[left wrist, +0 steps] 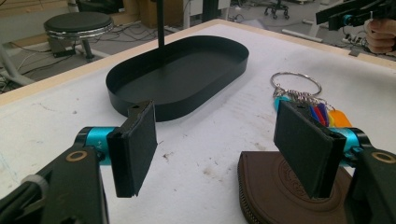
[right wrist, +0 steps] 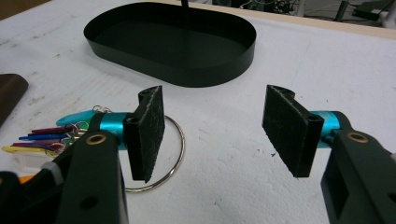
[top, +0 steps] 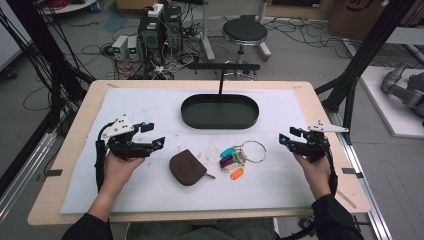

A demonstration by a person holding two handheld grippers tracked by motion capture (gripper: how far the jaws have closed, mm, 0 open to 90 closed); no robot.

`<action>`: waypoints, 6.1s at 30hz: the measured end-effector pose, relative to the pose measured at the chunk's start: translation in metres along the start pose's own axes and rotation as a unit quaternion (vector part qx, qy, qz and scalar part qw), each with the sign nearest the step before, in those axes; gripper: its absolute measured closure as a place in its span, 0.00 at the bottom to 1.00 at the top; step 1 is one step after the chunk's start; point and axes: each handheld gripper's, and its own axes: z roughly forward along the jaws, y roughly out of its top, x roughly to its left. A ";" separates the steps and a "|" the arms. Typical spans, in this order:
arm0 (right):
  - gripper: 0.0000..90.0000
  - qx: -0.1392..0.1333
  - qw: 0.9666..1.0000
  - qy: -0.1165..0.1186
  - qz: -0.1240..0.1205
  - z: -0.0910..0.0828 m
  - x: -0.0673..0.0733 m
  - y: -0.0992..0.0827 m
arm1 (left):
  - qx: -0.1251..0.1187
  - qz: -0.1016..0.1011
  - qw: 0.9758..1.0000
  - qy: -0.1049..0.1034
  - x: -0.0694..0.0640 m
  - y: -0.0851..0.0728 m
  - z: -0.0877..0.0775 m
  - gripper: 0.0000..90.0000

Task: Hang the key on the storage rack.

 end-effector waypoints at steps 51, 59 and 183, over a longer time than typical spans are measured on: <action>0.48 0.073 0.997 -0.005 0.014 0.033 0.002 -0.014 | 0.023 0.010 0.999 0.027 0.005 -0.005 0.000 0.33; 0.58 0.097 0.995 0.001 0.016 0.044 0.006 -0.018 | 0.029 0.012 0.999 0.031 0.005 -0.006 0.001 0.33; 0.98 -0.031 0.983 0.148 -0.104 0.013 0.052 0.108 | 0.039 0.028 0.998 0.028 0.000 -0.009 -0.004 0.32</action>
